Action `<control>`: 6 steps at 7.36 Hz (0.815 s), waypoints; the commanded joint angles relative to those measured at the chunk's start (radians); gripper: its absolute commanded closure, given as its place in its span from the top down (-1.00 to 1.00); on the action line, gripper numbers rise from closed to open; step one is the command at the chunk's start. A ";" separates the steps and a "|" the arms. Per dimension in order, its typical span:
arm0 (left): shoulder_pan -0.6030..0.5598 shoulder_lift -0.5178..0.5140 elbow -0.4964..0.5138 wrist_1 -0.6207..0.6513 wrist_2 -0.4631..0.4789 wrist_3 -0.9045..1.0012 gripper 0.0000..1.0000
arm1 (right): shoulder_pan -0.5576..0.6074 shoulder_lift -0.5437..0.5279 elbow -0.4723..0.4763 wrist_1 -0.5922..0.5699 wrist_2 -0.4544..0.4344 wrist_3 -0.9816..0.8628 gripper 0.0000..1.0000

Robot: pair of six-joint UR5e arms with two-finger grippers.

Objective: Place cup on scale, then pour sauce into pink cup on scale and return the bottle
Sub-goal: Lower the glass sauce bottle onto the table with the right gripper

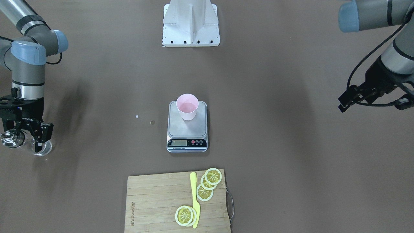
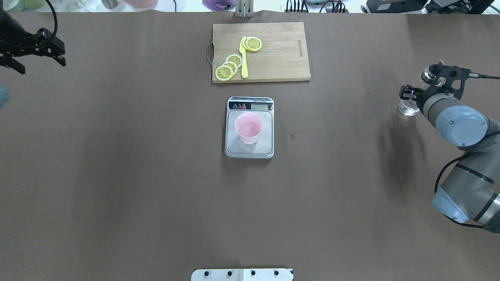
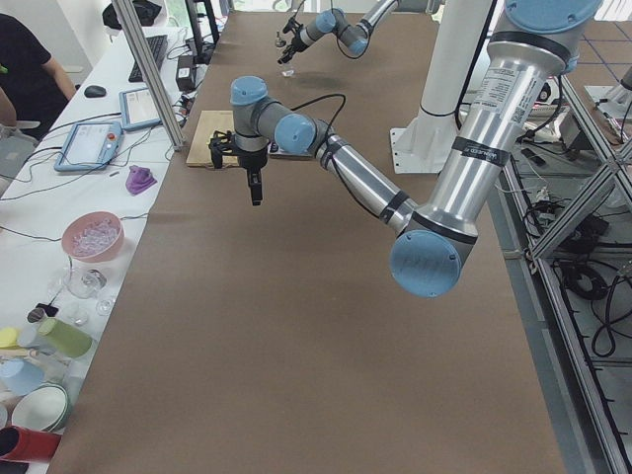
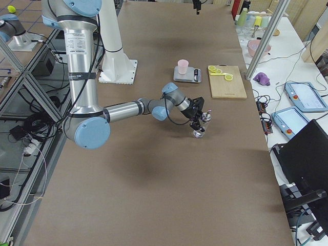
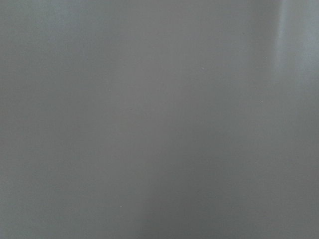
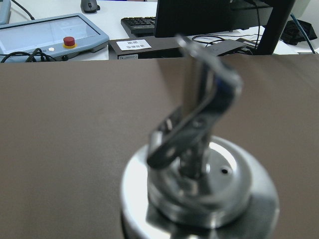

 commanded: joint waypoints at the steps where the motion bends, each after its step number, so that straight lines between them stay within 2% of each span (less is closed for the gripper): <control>1: 0.001 0.000 -0.001 0.001 0.004 0.001 0.97 | -0.002 0.006 -0.005 0.000 -0.006 0.001 0.05; 2: 0.001 0.000 0.007 0.001 0.004 0.003 0.97 | -0.002 0.007 -0.004 0.000 -0.006 0.011 0.74; 3: 0.001 0.000 0.007 0.001 0.004 0.003 0.97 | -0.002 0.004 0.001 0.000 -0.006 0.012 0.99; 6: 0.001 0.000 0.010 0.001 0.004 0.003 0.97 | -0.007 -0.013 0.010 0.000 -0.002 0.012 1.00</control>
